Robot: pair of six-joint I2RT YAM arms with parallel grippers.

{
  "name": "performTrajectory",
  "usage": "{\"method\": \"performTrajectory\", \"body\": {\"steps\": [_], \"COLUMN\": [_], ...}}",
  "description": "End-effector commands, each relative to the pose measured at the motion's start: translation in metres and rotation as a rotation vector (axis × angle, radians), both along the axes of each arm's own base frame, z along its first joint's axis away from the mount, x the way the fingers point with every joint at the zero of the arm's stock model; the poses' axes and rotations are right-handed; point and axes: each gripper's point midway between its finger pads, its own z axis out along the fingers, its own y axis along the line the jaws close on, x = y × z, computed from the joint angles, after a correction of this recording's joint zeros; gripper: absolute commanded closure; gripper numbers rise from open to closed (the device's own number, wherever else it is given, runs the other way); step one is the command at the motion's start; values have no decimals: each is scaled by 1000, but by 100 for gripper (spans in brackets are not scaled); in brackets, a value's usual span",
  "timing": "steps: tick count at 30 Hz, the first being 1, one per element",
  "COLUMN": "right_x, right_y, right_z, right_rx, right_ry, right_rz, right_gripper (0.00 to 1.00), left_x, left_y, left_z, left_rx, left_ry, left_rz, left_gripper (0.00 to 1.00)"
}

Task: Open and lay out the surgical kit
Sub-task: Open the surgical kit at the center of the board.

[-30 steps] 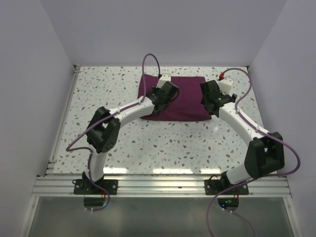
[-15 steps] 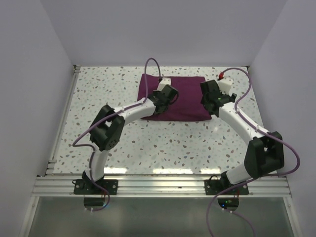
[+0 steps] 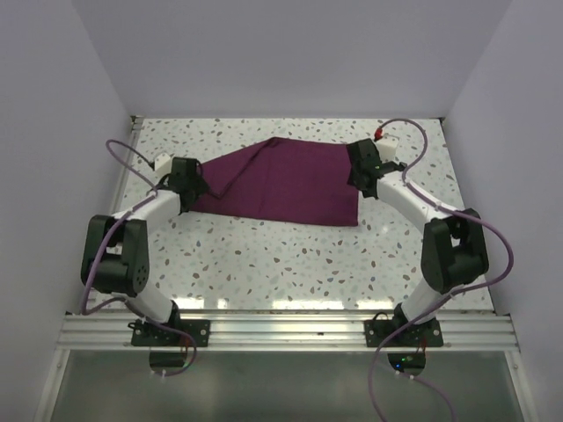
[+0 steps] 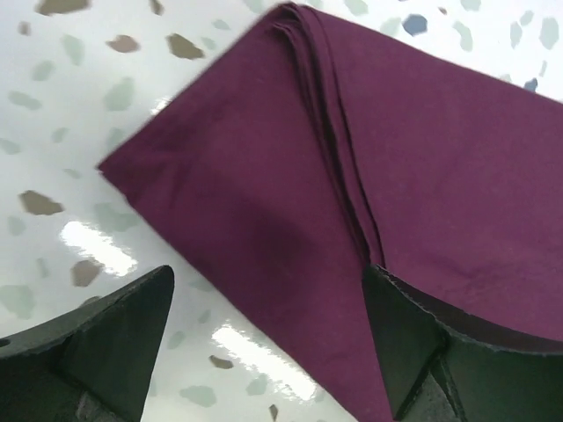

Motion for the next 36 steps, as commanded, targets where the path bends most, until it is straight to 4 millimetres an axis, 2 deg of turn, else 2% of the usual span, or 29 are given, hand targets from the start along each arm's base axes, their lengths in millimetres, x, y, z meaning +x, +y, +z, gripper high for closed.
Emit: {"method": "performTrajectory", "body": {"steps": [1, 3, 5, 8, 11, 24, 28, 29, 32, 36], "right_x": [15, 16, 19, 24, 29, 25, 26, 26, 26, 27], "right_y": [6, 5, 6, 10, 14, 13, 12, 13, 14, 15], "right_z": [11, 10, 12, 15, 16, 11, 11, 12, 11, 10], "right_rx": [5, -7, -12, 0, 15, 4, 1, 6, 10, 13], "right_ry": [-26, -24, -26, -33, -35, -25, -27, -30, -31, -31], "right_rz": [19, 23, 29, 42, 48, 62, 61, 64, 67, 69], "right_gripper": [2, 2, 2, 2, 2, 2, 2, 2, 2, 2], "left_x": [20, 27, 33, 46, 54, 81, 86, 87, 90, 96], "left_y": [-15, -21, -24, -37, -47, -73, -74, -74, -76, -77], "left_z": [-1, -9, -10, 7, 13, -25, -35, -35, -29, -8], "left_rx": [-39, -49, -36, -46, -68, -119, -120, -123, -131, -132], "left_ry": [-7, 20, 26, -44, -84, -76, -71, -73, -89, -130], "left_rz": [-30, -64, -99, -174, -216, -261, -250, -250, -258, -259], "left_gripper": [8, 9, 12, 16, 18, 34, 48, 56, 74, 84]}}
